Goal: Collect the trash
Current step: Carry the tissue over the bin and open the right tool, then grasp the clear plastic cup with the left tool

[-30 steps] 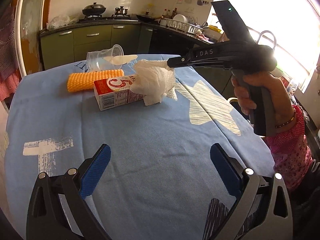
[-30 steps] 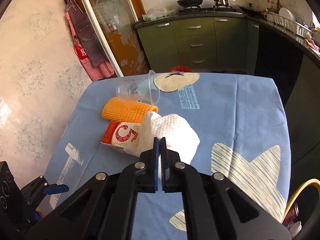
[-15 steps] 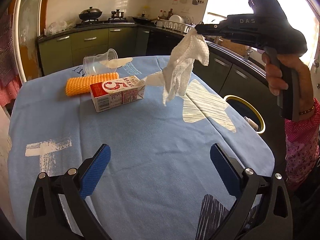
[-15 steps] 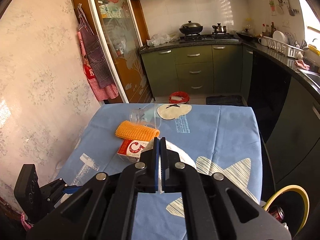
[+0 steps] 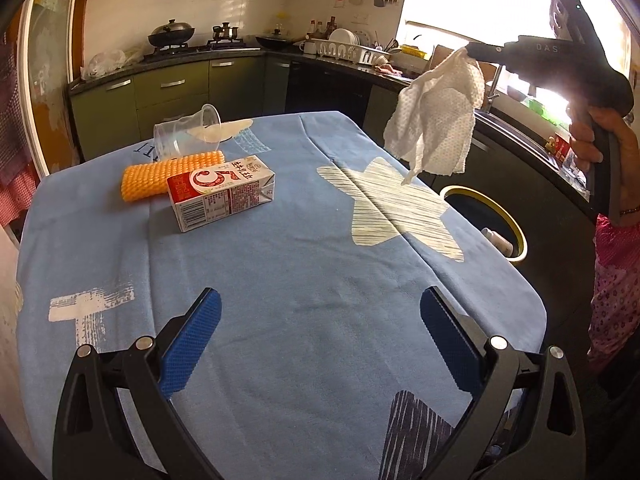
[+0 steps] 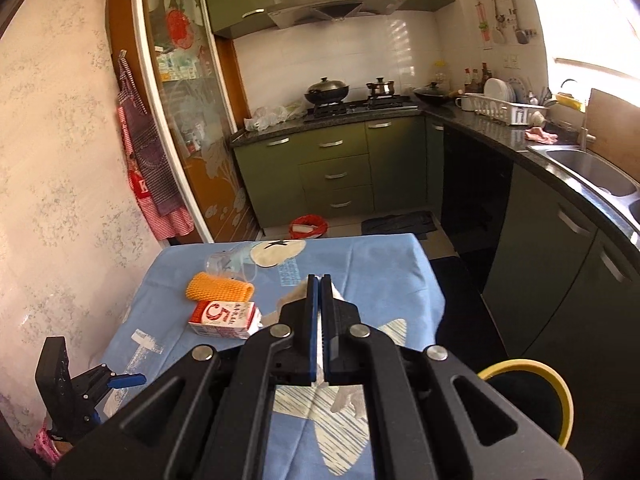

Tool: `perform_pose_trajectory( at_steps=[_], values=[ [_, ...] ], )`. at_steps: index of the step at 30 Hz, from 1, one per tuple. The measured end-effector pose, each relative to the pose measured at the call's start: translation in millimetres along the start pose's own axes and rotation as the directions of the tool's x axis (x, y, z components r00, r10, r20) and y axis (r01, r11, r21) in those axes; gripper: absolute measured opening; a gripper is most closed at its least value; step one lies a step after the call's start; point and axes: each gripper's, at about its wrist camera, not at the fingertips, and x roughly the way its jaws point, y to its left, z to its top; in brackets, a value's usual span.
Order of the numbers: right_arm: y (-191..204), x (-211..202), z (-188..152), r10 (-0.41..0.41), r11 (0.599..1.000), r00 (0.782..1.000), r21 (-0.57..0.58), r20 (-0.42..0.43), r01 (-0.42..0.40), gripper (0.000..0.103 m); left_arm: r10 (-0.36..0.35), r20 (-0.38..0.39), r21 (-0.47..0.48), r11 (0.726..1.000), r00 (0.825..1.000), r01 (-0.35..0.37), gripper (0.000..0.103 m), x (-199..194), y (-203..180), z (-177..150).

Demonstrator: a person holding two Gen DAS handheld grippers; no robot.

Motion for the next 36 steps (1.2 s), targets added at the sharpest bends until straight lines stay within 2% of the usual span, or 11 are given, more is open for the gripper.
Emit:
perform_pose_trajectory(
  at_steps=[5, 10, 16, 24, 25, 26, 27, 28, 36],
  values=[
    [-49, -28, -8, -0.127, 0.990, 0.992, 0.060, 0.010, 0.126, 0.001, -0.016, -0.016, 0.027, 0.999, 1.000, 0.016, 0.098, 8, -13, 2],
    [-101, -45, -22, -0.245, 0.961, 0.969, 0.129, -0.015, 0.245, 0.001, -0.036, -0.028, 0.055, 0.998, 0.999, 0.037, 0.098, 16, -29, 6],
    [-165, -40, -47, -0.359, 0.907, 0.929, 0.201, -0.092, 0.371, 0.001, -0.053, -0.037, 0.091, 0.994, 0.998, 0.056, 0.098, 22, -47, 10],
    [-223, -12, -84, -0.440, 0.837, 0.875, 0.260, -0.202, 0.481, 0.002, -0.045, -0.048, 0.100, 0.994, 0.998, 0.050, 0.098, 23, -48, 10],
    [-227, -11, -88, -0.445, 0.830, 0.871, 0.269, -0.208, 0.488, 0.005, -0.044, -0.049, 0.097, 0.994, 0.998, 0.049, 0.098, 23, -48, 10],
    [-231, -10, -90, -0.447, 0.826, 0.868, 0.273, -0.218, 0.494, 0.019, -0.044, -0.049, 0.096, 0.994, 0.998, 0.048, 0.098, 24, -47, 10],
    [-232, -10, -93, -0.447, 0.824, 0.867, 0.276, -0.220, 0.494, 0.031, -0.042, -0.049, 0.095, 0.994, 0.998, 0.047, 0.098, 24, -47, 9],
    [-230, -11, -93, -0.445, 0.827, 0.870, 0.275, -0.213, 0.490, 0.032, -0.041, -0.049, 0.095, 0.994, 0.998, 0.046, 0.098, 24, -46, 9],
    [-192, -13, -99, -0.395, 0.873, 0.898, 0.227, -0.192, 0.432, 0.033, -0.050, -0.054, 0.095, 0.994, 0.997, 0.055, 0.098, 25, -46, 8]
  ],
)
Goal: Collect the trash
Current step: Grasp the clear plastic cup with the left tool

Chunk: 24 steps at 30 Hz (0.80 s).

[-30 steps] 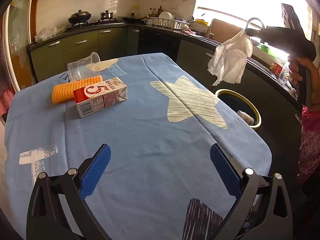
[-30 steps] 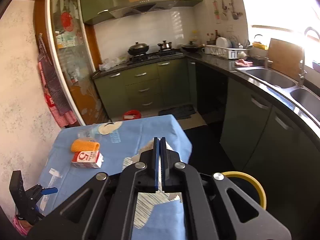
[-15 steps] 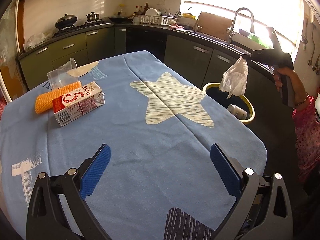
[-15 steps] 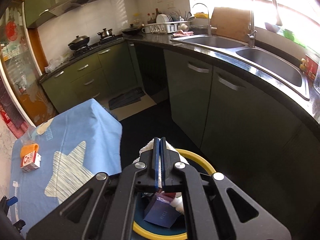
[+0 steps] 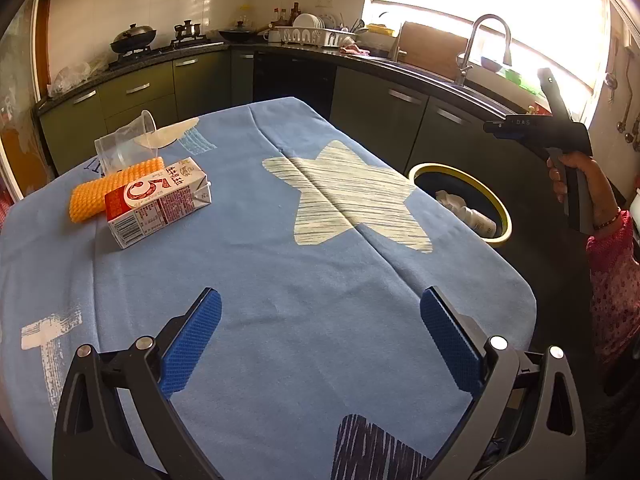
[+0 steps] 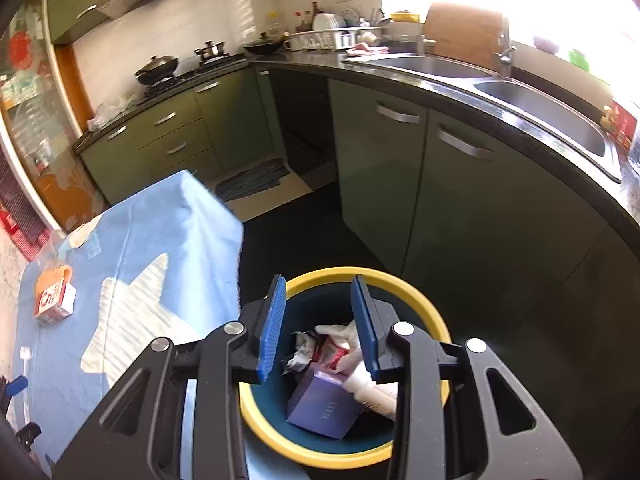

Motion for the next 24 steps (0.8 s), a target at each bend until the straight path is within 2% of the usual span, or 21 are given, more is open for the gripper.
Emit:
perform_pose_trajectory(
  at_steps=[6, 13, 16, 20, 24],
  values=[
    [32, 1, -7, 0.066, 0.996, 0.998, -0.059, -0.019, -0.067, 0.033, 0.013, -0.001, -0.001, 1.000, 1.000, -0.013, 0.098, 0, 10, 0],
    [73, 14, -10, 0.125, 0.984, 0.991, -0.122, -0.055, -0.131, 0.033, 0.043, 0.005, 0.027, 0.999, 0.999, -0.043, 0.098, -2, 41, 13],
    [90, 18, -14, 0.144, 0.979, 0.987, -0.138, -0.069, -0.153, 0.033, 0.066, 0.013, 0.029, 0.997, 0.998, -0.066, 0.098, -4, 65, 26],
    [106, 26, -16, 0.168, 0.972, 0.982, -0.153, -0.086, -0.180, 0.033, 0.107, 0.018, -0.023, 0.994, 0.994, -0.107, 0.098, -1, 107, 48],
    [123, 32, -18, 0.186, 0.963, 0.977, -0.179, -0.108, -0.203, 0.033, 0.056, 0.034, 0.014, 0.998, 0.998, -0.057, 0.098, 10, 136, 68]
  ],
)
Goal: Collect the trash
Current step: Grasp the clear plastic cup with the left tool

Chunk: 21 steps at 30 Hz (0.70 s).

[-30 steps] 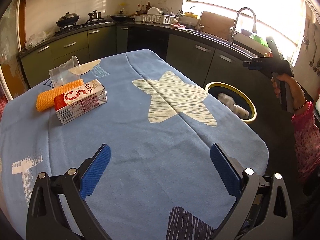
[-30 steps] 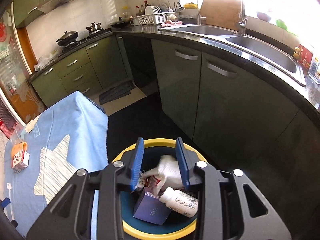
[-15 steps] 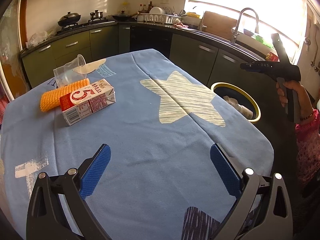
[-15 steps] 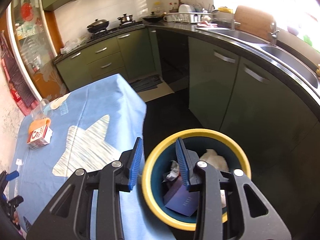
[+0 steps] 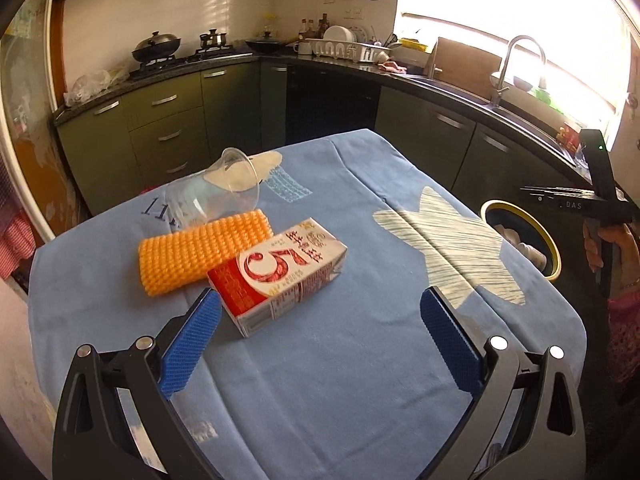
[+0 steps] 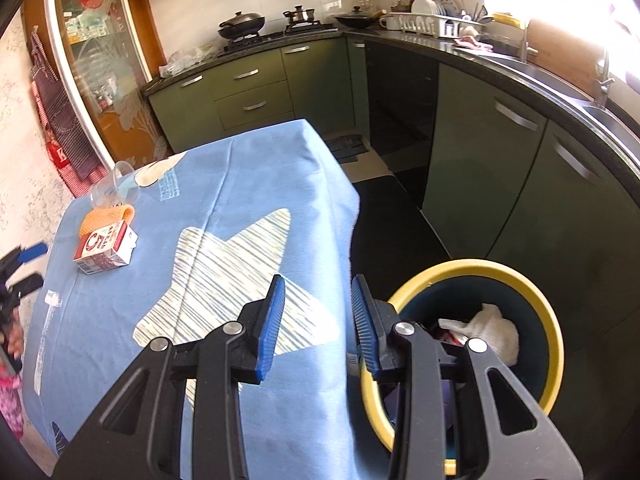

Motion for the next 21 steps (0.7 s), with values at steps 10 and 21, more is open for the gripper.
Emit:
perform_pose_trajectory(
  at_steps=[10, 21],
  values=[
    [13, 11, 0, 0.015, 1.000, 1.000, -0.019, -0.019, -0.015, 0.034, 0.083, -0.042, -0.114, 0.990, 0.996, -0.087, 0.098, 56, 65, 44],
    [14, 22, -5, 0.092, 0.996, 0.995, -0.007, -0.022, -0.092, 0.038, 0.441, -0.141, -0.305, 0.832, 0.886, -0.463, 0.098, 114, 64, 82]
  ],
)
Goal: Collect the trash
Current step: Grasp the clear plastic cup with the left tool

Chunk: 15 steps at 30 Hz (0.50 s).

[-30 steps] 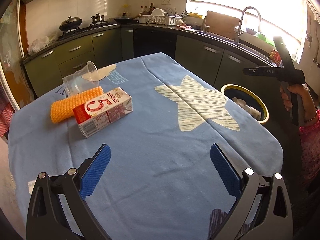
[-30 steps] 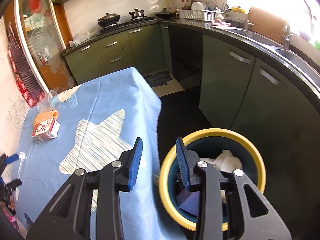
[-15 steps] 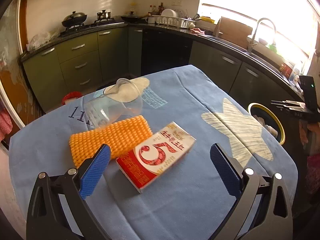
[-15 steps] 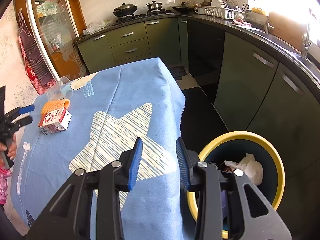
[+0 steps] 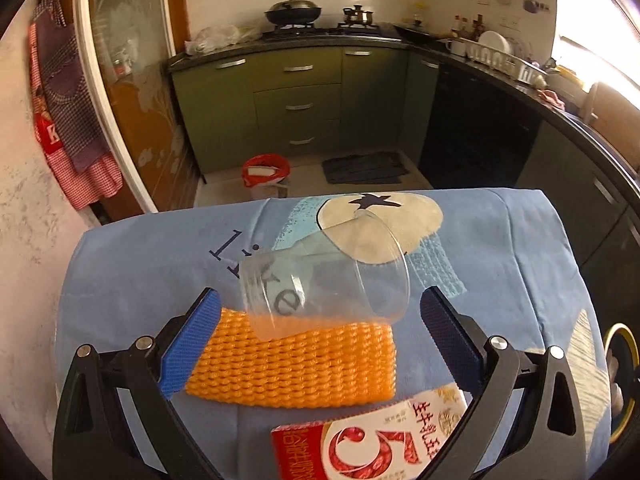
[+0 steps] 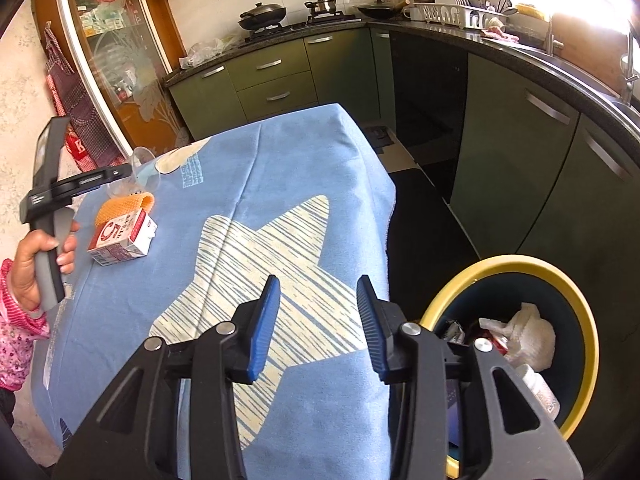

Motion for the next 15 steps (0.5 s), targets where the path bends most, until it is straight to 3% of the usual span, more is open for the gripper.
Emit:
perform_pose_trajectory(
  at_steps=[7, 12, 15],
  values=[
    [-5, -2, -3, 0.030, 0.999, 0.999, 0.014, 0.013, -0.030, 0.040, 0.139, -0.030, -0.077, 0.987, 0.990, -0.141, 0.098, 23, -11, 13],
    [-8, -1, -6, 0.035, 0.999, 0.999, 0.020, 0.011, -0.035, 0.041, 0.140, -0.055, -0.073, 0.987, 0.989, -0.143, 0.098, 35, -13, 13],
    [-9, -3, -7, 0.035, 0.999, 0.999, 0.021, 0.014, -0.035, 0.041, 0.102, -0.064, -0.077, 0.991, 0.993, -0.107, 0.083, 34, -10, 9]
  ],
)
